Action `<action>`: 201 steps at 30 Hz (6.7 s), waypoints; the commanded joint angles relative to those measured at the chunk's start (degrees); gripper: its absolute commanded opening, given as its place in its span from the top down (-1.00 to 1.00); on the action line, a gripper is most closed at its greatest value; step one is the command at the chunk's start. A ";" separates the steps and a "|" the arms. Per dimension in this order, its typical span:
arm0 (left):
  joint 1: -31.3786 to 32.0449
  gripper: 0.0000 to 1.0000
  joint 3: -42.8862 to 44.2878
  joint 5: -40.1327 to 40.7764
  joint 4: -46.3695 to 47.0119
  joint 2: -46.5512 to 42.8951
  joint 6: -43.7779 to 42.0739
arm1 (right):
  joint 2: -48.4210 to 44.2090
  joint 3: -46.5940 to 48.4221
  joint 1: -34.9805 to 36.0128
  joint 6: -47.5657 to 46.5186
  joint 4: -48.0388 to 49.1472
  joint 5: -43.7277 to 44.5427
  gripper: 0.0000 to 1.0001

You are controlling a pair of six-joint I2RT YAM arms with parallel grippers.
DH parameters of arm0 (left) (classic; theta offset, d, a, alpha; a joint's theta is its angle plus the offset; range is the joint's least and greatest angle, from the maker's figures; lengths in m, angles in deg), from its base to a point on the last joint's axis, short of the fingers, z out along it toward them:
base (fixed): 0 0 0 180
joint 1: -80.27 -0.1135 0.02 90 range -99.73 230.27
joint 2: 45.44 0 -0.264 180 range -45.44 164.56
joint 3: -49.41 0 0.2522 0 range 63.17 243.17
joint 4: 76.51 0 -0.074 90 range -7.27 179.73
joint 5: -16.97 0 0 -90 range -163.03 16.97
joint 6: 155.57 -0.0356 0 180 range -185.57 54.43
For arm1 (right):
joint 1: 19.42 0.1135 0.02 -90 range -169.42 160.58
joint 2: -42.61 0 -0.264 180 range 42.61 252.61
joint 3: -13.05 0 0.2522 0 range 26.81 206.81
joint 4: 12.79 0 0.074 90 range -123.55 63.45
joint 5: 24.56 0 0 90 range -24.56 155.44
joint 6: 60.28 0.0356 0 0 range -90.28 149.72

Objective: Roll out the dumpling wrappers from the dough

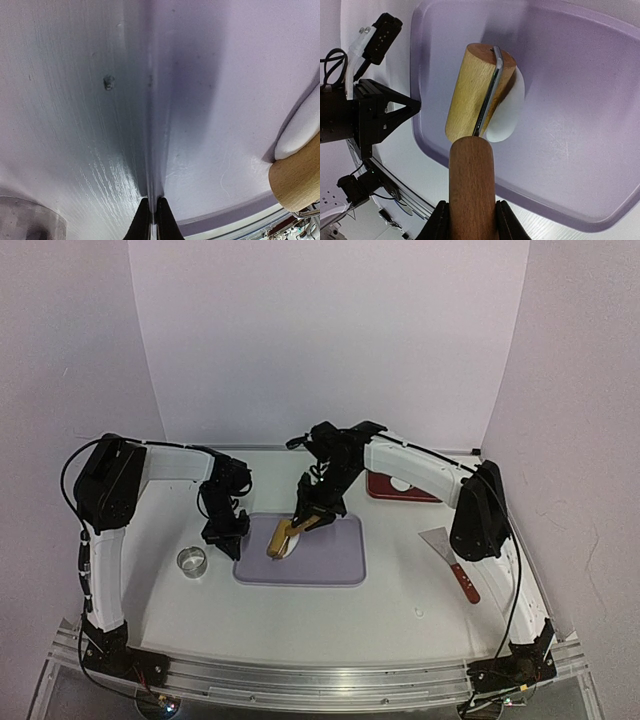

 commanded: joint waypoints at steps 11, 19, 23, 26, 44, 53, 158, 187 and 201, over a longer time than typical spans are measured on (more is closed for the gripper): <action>2.61 0.99 -1.42 1.28 5.90 0.41 -0.33 | -2.10 -10.81 1.10 -6.82 2.60 12.92 1.00; 2.61 1.00 -1.86 1.37 6.24 0.12 0.41 | -10.26 -11.84 0.27 -4.13 1.40 12.41 1.00; 2.61 1.00 -1.61 1.39 6.05 0.31 0.94 | -14.59 -14.40 0.18 -4.01 1.39 10.87 1.00; 2.63 1.00 -1.37 1.48 5.88 0.45 1.07 | -16.91 -14.92 0.13 -3.41 1.29 10.87 1.00; 2.67 0.99 -0.85 1.41 5.88 0.47 1.38 | -17.95 -13.01 -2.01 5.26 0.72 5.62 1.00; 2.57 0.99 -0.28 0.87 5.78 0.74 1.90 | -14.40 -9.01 -2.00 7.42 0.63 0.98 1.00; 2.59 1.00 -3.78 -1.44 3.96 0.66 3.67 | 4.73 -29.09 -6.60 10.93 5.87 8.94 1.00; 2.60 0.99 -6.94 -0.26 5.34 -1.33 4.09 | -21.51 -18.66 -2.43 15.30 6.44 -5.56 1.00; 2.61 0.99 -5.53 -0.53 5.84 -0.36 3.36 | -14.67 -1.96 -0.31 12.68 7.06 -9.00 1.00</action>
